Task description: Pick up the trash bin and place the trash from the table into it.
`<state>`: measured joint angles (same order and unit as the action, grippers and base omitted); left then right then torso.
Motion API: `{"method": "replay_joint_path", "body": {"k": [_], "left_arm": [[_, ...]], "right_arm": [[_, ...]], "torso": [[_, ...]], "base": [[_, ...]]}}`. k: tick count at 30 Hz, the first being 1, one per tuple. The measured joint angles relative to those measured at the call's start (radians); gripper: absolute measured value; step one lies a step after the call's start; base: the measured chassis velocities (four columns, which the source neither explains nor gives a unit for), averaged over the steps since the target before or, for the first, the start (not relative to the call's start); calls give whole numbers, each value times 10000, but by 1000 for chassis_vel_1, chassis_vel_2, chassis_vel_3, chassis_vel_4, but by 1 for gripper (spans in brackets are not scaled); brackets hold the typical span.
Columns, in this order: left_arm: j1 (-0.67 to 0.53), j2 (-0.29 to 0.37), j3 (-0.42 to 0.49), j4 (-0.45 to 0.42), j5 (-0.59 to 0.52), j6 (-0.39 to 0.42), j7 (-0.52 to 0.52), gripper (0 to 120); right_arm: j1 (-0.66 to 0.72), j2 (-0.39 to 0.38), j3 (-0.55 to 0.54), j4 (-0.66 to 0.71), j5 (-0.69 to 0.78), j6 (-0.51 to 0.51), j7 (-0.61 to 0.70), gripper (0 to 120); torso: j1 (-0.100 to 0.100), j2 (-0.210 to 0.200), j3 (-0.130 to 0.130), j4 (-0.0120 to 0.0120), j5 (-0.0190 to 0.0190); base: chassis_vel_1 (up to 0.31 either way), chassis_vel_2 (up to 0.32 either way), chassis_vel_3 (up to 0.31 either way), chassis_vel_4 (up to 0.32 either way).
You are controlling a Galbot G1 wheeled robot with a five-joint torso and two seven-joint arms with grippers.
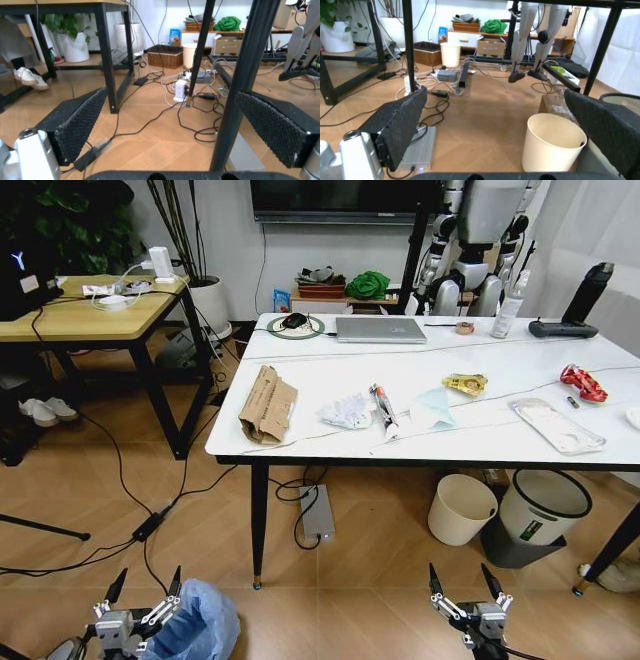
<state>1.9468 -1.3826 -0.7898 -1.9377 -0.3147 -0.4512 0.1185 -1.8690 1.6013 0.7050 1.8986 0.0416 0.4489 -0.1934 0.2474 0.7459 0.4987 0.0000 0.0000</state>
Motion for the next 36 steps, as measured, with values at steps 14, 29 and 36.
{"method": "replay_joint_path", "body": {"k": [14, 29, 36], "left_arm": [[-101, 15, -15, 293, -34, -10, 6, 100], [-145, -11, 40, 616, -38, -115, 33, 100], [-146, -7, 27, 703, -45, -122, 37, 100]], "right_arm": [[98, 66, -103, -191, -119, 126, -6, 100], [88, 72, -96, -212, -202, 146, -17, 100], [51, 71, -105, -182, -253, 185, -24, 100]], "torso": [[-236, -574, -340, 1, 0], [-509, -1239, -730, 0, 0], [-614, -1546, -933, 1, 0]], "base": [[0, 0, 0, 0], [0, 0, 0, 0], [0, 0, 0, 0]]}}
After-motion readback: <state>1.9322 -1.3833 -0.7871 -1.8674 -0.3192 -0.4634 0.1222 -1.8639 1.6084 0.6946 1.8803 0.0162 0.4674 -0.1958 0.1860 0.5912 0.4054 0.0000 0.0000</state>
